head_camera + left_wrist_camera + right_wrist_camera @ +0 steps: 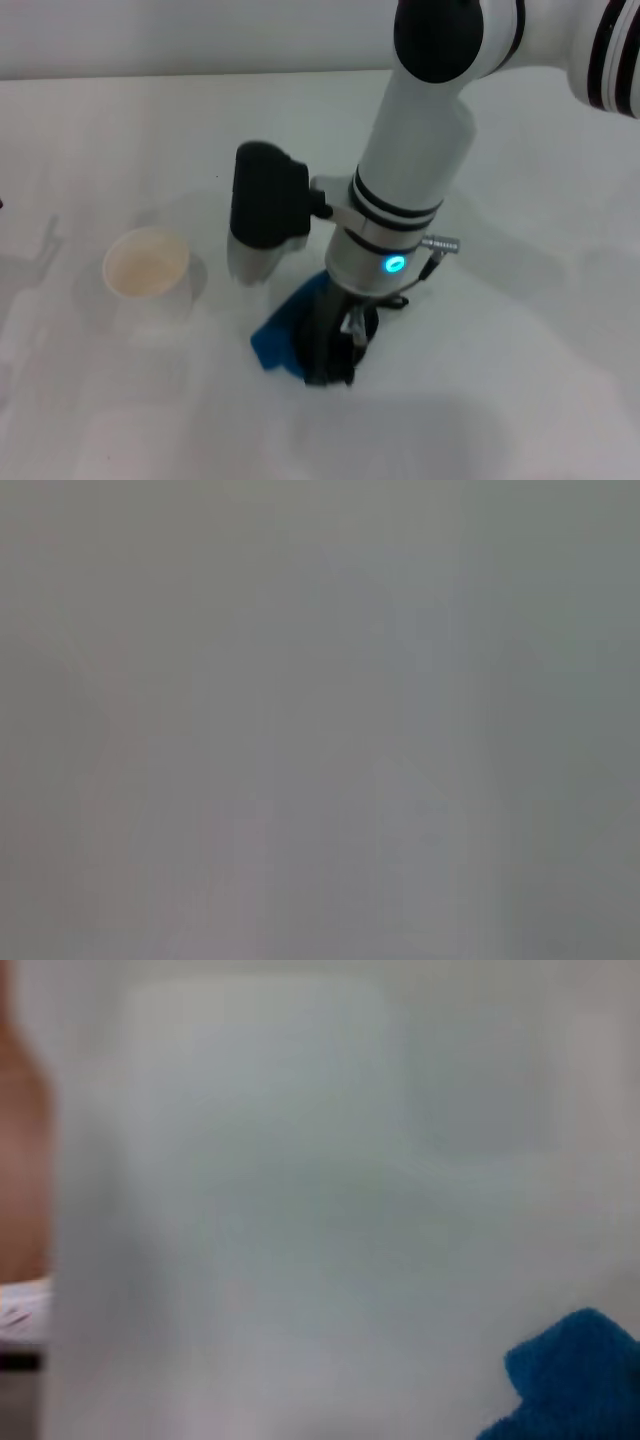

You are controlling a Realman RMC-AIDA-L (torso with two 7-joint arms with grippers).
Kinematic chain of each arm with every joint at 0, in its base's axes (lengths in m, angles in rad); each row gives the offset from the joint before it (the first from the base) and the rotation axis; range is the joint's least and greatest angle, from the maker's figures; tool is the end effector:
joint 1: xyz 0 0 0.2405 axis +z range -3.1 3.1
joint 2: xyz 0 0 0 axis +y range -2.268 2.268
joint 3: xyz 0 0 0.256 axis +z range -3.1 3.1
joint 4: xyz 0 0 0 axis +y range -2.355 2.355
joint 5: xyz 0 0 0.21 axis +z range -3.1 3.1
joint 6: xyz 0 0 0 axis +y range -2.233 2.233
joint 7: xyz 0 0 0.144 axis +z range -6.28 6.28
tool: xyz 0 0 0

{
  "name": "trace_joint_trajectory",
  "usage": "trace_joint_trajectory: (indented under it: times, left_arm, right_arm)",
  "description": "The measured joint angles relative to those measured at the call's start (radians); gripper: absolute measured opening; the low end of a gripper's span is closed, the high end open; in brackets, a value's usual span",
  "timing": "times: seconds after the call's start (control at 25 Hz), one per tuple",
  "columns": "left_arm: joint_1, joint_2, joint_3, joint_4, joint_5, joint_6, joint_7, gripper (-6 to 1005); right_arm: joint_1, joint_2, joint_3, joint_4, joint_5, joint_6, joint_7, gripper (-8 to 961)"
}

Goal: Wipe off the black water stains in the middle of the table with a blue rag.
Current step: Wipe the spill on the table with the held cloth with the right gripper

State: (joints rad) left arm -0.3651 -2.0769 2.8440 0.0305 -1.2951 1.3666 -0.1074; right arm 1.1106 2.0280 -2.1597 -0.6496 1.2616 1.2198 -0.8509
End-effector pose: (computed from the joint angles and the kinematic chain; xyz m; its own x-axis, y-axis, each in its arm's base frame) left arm -0.3507 0.2872 -0.0023 0.7985 -0.1013 0.5934 0.5732 -0.1737 -0.8008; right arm 0.1313 0.3364 -0.1327 0.8422 -0.1567 0.5158 -0.2158 -0.9748 0.0562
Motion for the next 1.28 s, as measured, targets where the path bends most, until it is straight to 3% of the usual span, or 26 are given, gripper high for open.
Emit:
trace_joint_trajectory:
  times: [0.12, 0.24, 0.44, 0.6, 1.0, 1.28]
  left_arm:
    - [0.0, 0.0, 0.0, 0.0, 0.0, 0.0, 0.0, 887]
    - [0.0, -0.001, 0.0, 0.0, 0.002, 0.0, 0.0, 887]
    - [0.002, -0.001, 0.0, -0.001, 0.002, 0.001, 0.0, 888]
    - [0.003, -0.001, 0.0, -0.002, 0.002, 0.001, 0.0, 888]
    - [-0.002, 0.002, 0.0, -0.007, -0.003, 0.001, 0.0, 887]
    - [-0.007, 0.004, 0.0, -0.009, -0.005, 0.0, 0.0, 887]
  right_arm:
    - [0.0, 0.0, -0.031, -0.008, 0.025, 0.013, -0.009, 56]
    - [0.003, 0.0, -0.041, 0.001, -0.011, -0.061, 0.062, 56]
    - [0.005, 0.0, 0.008, 0.014, -0.228, -0.202, 0.269, 56]
    - [-0.001, 0.0, 0.07, 0.025, -0.314, -0.232, 0.318, 56]
    - [-0.002, -0.003, 0.093, 0.067, -0.579, -0.307, 0.553, 57]
    - [-0.069, -0.01, 0.28, 0.043, -0.678, -0.301, 0.525, 57]
